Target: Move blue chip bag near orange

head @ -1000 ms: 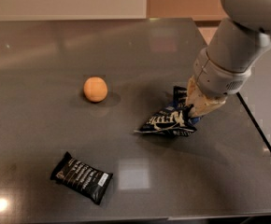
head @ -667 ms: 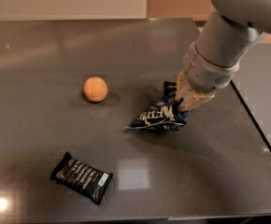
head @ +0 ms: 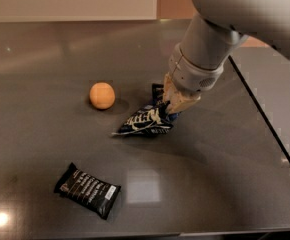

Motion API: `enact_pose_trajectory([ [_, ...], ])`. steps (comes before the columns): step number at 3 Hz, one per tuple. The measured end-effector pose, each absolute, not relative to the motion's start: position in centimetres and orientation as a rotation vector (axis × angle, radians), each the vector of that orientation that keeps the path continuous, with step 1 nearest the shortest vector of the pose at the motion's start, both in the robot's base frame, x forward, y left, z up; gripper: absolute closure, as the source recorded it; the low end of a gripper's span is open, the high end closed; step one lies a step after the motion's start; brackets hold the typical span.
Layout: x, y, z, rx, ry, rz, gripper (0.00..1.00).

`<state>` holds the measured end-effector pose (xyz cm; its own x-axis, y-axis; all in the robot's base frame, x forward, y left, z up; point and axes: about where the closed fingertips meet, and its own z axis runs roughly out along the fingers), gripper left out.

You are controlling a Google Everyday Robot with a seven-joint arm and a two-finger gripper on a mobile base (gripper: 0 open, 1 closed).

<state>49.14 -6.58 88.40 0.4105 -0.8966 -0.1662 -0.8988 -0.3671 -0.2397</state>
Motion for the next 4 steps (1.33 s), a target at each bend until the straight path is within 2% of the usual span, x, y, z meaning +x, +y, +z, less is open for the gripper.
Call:
enact_pose_trajectory([
  [1,50.2,-4.5,88.3,-2.368,1.521,0.026,0.85],
  [4,51.6,-1.5,88.4,-2.360,1.458,0.048,0.15],
])
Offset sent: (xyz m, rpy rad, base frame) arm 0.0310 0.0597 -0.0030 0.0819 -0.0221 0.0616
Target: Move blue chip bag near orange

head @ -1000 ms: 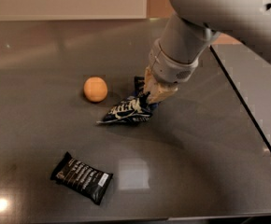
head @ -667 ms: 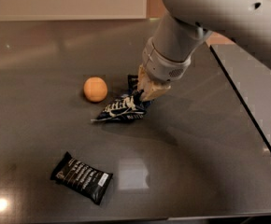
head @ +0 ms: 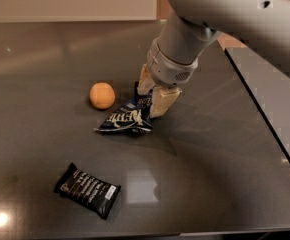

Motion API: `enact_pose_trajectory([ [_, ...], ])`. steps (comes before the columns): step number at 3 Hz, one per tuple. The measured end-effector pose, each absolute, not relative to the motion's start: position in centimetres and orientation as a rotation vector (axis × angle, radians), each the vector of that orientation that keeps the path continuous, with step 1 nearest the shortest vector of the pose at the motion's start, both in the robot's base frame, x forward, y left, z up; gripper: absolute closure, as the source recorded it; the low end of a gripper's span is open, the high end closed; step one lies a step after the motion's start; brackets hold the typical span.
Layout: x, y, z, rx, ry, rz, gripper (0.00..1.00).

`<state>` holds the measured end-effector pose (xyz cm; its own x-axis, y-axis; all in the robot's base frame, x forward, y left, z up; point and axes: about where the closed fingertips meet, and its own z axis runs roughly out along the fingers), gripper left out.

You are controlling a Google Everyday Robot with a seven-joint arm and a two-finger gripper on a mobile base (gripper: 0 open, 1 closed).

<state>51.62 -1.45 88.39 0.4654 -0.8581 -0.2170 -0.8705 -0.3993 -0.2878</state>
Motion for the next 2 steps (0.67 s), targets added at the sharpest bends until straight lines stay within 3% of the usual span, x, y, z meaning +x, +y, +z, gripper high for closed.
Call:
enact_pose_trajectory([
  [1,51.55,-1.41,88.45,-2.361,1.457,0.046,0.00],
  [2,51.54,-1.41,88.46,-2.361,1.456,0.045,0.00],
])
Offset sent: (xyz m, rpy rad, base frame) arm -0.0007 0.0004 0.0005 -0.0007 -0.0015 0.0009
